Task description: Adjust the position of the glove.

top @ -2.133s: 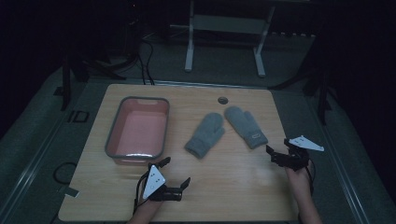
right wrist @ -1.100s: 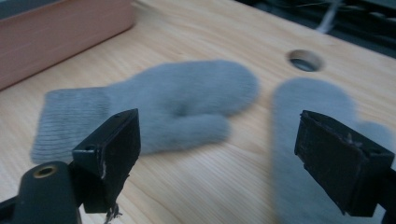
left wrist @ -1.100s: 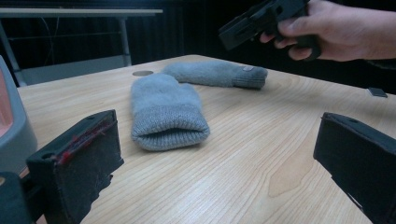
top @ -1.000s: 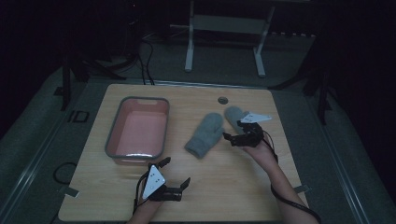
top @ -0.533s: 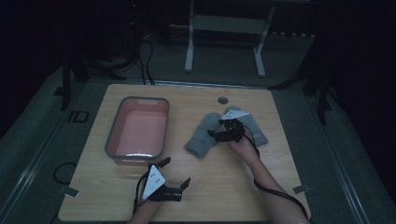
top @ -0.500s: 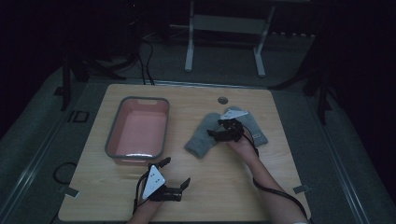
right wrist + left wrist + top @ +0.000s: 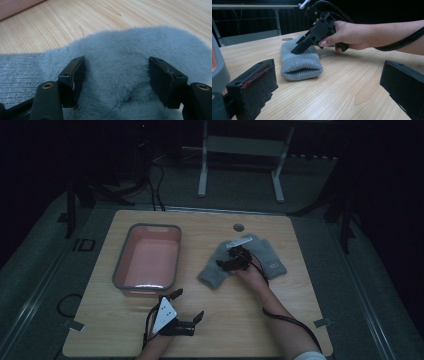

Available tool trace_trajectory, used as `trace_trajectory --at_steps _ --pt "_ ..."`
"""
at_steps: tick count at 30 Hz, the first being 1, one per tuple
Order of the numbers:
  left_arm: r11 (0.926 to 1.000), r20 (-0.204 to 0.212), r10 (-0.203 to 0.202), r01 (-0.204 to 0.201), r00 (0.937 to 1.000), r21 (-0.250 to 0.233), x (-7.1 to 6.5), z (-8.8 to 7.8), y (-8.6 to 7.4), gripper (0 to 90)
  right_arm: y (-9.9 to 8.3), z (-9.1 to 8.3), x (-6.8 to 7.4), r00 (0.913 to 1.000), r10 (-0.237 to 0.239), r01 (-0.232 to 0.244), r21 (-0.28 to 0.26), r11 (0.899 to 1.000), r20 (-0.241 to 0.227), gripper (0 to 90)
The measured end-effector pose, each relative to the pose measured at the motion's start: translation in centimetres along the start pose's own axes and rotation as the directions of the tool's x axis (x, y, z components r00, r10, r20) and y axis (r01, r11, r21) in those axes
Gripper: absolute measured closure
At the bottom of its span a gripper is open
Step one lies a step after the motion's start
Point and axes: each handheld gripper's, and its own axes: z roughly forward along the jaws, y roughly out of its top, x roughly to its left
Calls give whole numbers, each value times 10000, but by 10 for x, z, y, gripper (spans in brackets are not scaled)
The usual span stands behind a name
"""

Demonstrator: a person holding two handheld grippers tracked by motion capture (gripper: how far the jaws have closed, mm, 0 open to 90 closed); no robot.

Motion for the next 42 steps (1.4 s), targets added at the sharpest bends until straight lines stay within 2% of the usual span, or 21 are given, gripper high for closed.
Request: trace_trajectory --at_steps 4,9,11,12,13,15,18,19,24,26,28,32,33,34,35,36,38,39,40,41,42 --pt "10000 -4 8 -8 10000 5 0 0 0 10 0 1 1 9999 -86 85 72 9999 102 369" --pt "10000 -9 10 -10 10000 7 0 0 0 10 -1 0 1 10000 -51 51 70 10000 43 501" --pt "10000 -5 10 -10 10000 7 0 0 0 10 0 -1 2 9999 -104 106 137 9999 -104 629" --pt "10000 -5 9 -9 10000 7 0 0 0 10 0 -1 2 9999 -104 106 137 9999 -104 629" --pt "10000 -6 10 -10 10000 9 0 0 0 10 2 -3 2 9996 -115 120 200 9997 -238 699" --pt "10000 -4 7 -7 10000 8 0 0 0 10 4 -5 3 9989 -201 211 244 9995 -429 749" --pt "10000 2 5 -5 10000 5 0 0 0 10 6 -8 3 9970 -140 163 307 9994 -760 775" --pt "10000 3 7 -7 10000 2 0 0 0 10 8 -12 4 9951 -346 379 339 9987 -930 786" --pt "10000 2 12 -12 10000 0 0 0 0 10 9 -25 5 9903 -556 572 90 9983 -1276 791" --pt "10000 -3 8 -8 10000 -1 0 0 0 10 8 -36 6 9841 -948 955 -28 9954 -1501 794" --pt "10000 -5 -7 7 10000 1 0 0 0 10 7 -39 6 9820 -957 972 8 9953 -1629 794" --pt "10000 -12 6 -6 10000 6 0 0 0 10 1 -54 6 9611 -1292 1309 -95 9914 -2441 795" --pt "10000 -14 7 -7 10000 6 0 0 0 10 1 -54 6 9611 -1292 1309 -95 9914 -2441 795" --pt "10000 -24 13 -13 10000 7 0 0 0 10 0 -60 8 9491 -1581 1605 -137 9869 -2723 795" --pt "10000 -22 9 -9 10000 5 0 0 0 10 0 -60 8 9491 -1581 1605 -137 9869 -2723 795" --pt "10000 -22 7 -7 10000 7 0 0 0 10 -1 -64 10 9426 -1697 1719 -180 9850 -2875 795" --pt "10000 -21 4 -4 10000 5 0 0 0 10 -2 -68 13 9263 -2030 2089 -158 9778 -3174 795" --pt "10000 -24 7 -7 10000 7 0 0 0 10 -2 -72 15 9043 -2256 2364 -149 9716 -3623 795" --pt "10000 -26 7 -7 10000 8 0 0 0 10 -2 -72 15 9043 -2256 2364 -149 9716 -3623 795" --pt "10000 -25 10 -10 10000 6 0 0 0 10 -3 -73 17 8852 -2436 2601 -123 9655 -3962 794" --pt "10000 -25 11 -11 10000 4 0 0 0 10 -4 -73 18 8755 -2465 2648 -141 9642 -4156 793"
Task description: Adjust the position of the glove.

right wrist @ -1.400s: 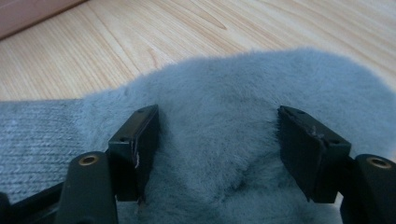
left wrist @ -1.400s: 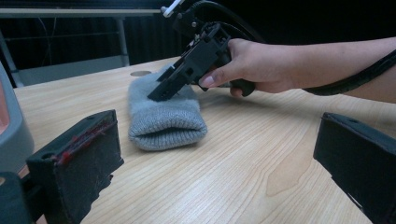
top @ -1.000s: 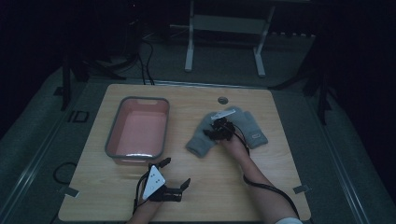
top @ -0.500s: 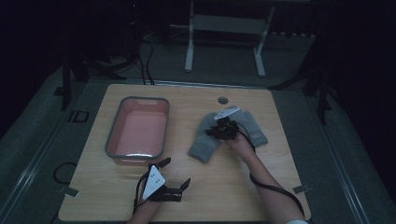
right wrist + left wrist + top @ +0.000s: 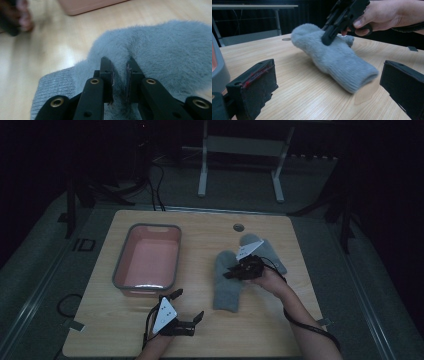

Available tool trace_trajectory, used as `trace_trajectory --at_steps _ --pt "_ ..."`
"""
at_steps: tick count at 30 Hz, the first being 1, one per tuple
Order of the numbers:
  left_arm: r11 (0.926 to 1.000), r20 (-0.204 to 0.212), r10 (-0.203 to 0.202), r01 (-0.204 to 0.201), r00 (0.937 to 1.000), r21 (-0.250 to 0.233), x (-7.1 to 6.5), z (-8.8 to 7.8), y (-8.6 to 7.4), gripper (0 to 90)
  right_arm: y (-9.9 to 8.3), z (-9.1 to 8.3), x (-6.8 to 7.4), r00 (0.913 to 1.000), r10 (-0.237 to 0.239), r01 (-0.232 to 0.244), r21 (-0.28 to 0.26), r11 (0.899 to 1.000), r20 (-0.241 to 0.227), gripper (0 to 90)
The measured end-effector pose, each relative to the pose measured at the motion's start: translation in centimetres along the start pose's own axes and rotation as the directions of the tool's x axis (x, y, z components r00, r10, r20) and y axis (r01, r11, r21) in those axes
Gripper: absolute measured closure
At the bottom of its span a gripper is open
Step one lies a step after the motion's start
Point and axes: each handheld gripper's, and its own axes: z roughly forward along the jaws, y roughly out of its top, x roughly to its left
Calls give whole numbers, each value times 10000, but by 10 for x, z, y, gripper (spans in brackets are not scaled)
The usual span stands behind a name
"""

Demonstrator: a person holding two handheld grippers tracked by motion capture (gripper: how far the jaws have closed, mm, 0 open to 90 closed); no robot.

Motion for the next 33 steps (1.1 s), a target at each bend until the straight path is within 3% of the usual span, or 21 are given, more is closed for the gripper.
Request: trace_trajectory --at_steps 5,6,7,8,13,18,23,27,29,30,31,33 --pt "10000 5 -4 4 10000 0 0 0 0 10 -8 8 -2 9997 -28 36 321 9995 -262 763" --pt "10000 7 -3 3 10000 1 0 0 0 10 -11 11 -3 9997 2 10 476 9989 -243 728" --pt "10000 7 -6 6 10000 2 0 0 0 10 -15 15 -5 9997 88 -73 632 9980 -244 636" --pt "10000 6 -9 9 10000 -2 0 0 0 10 -23 23 -10 9989 401 -376 954 9947 -234 462" --pt "10000 16 -25 25 10000 -5 0 0 0 10 -28 24 -16 9951 842 -812 565 9951 -527 356" --pt "10000 17 0 0 10000 -12 0 0 0 10 -27 23 -14 9964 758 -732 655 9952 -392 282" --pt "10000 15 -3 3 10000 -8 0 0 0 10 -23 14 -10 9985 549 -548 520 9971 4 215" --pt "10000 12 -7 7 10000 -9 0 0 0 10 -23 5 -7 9960 749 -761 224 9968 487 171" --pt "10000 10 -13 13 10000 -8 0 0 0 10 -23 0 -7 9912 1103 -1098 -110 9939 737 148" --pt "10000 11 -14 14 10000 -7 0 0 0 10 -24 -7 -7 9834 1424 -1381 -449 9894 1128 141" --pt "10000 12 -13 13 10000 -14 0 0 0 10 -24 -7 -7 9834 1424 -1381 -449 9894 1128 141" --pt "10000 11 -6 6 10000 -18 0 0 0 10 -24 -14 -7 9760 1517 -1434 -633 9876 1560 141"
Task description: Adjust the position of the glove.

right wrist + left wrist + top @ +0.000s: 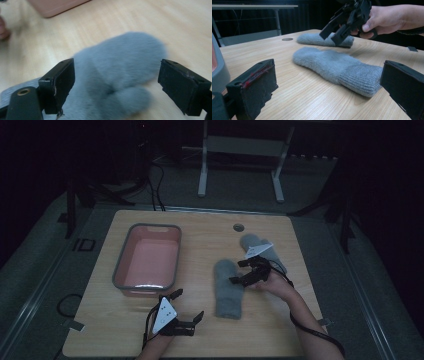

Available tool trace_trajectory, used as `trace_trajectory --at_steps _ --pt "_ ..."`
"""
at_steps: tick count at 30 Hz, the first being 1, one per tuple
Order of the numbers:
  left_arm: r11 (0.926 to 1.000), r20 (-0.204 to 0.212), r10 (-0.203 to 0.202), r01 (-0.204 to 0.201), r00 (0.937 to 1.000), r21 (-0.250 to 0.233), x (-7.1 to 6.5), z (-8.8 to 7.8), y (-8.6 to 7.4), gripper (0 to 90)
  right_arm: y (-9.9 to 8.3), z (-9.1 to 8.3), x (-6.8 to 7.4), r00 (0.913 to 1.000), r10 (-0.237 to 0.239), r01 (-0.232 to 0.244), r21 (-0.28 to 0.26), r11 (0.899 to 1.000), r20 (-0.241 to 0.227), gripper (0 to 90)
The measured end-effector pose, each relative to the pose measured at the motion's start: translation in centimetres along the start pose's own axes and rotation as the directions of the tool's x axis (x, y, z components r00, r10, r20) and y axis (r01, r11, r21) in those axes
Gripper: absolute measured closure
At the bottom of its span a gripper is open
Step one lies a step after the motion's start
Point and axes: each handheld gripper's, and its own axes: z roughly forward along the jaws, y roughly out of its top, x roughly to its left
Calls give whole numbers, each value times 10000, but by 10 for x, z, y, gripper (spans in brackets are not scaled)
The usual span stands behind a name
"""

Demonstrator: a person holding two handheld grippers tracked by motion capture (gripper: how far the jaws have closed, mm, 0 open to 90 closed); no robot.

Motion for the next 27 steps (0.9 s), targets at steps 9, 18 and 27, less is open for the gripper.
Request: trace_trajectory --at_steps 9,18,27 --pt "10000 61 -26 26 10000 12 0 0 0 10 -8 -42 -19 9893 563 -463 -767 9960 1347 252" --pt "10000 36 -39 39 10000 17 0 0 0 10 -21 -69 -46 9496 1278 -956 -1239 9877 2862 381" --pt "10000 42 -57 57 10000 23 0 0 0 10 -27 -64 -79 9116 2405 -2083 -1298 9694 3334 418"
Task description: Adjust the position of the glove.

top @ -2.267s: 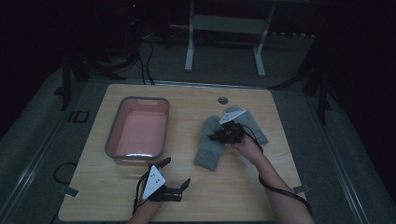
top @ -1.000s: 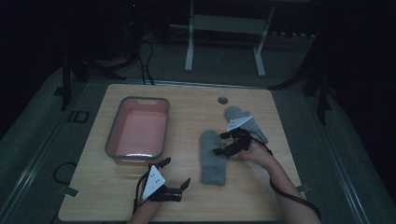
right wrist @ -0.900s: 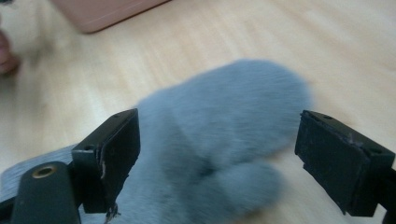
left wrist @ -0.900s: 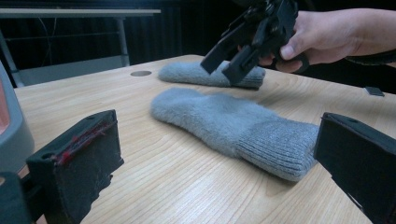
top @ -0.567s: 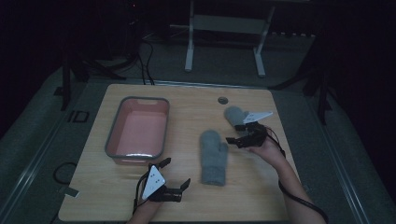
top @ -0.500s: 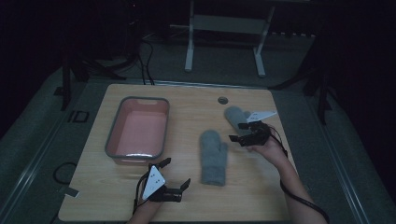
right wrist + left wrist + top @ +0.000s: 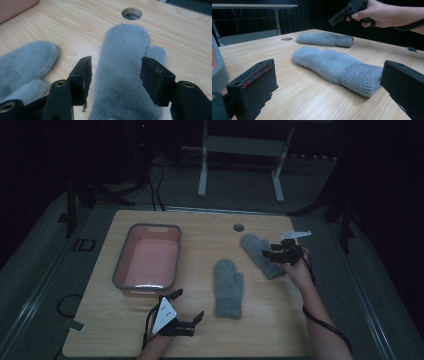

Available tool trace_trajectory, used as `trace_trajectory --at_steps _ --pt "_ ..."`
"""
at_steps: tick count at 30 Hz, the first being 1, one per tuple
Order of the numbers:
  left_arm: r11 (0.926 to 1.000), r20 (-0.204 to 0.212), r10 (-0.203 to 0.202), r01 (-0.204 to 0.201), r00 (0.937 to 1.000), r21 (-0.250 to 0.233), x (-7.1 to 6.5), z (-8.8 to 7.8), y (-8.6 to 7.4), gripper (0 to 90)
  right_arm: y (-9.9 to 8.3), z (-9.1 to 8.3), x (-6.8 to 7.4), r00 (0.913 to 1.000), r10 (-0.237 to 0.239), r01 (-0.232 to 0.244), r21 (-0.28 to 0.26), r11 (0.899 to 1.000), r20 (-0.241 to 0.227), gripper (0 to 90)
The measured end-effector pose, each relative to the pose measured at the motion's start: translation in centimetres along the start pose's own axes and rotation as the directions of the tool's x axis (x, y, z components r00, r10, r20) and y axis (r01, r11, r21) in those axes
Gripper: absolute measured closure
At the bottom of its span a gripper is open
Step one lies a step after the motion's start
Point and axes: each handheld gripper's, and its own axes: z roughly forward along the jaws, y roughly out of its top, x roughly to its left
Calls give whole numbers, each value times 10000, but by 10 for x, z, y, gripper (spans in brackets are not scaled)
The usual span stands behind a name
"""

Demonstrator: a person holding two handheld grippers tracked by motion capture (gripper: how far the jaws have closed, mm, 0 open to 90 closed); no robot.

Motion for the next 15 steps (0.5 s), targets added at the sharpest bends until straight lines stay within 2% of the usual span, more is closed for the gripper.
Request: trace_trajectory --at_steps 8,14,15 --pt "10000 10 -23 23 10000 -24 0 0 0 10 1 29 -5 9988 357 -370 399 9985 324 426" --pt "10000 14 -26 26 10000 -26 0 0 0 10 -4 43 -9 9978 310 -348 650 9973 583 433" --pt "10000 14 -18 18 10000 -24 0 0 0 10 -6 47 -9 9973 257 -315 847 9959 685 432"
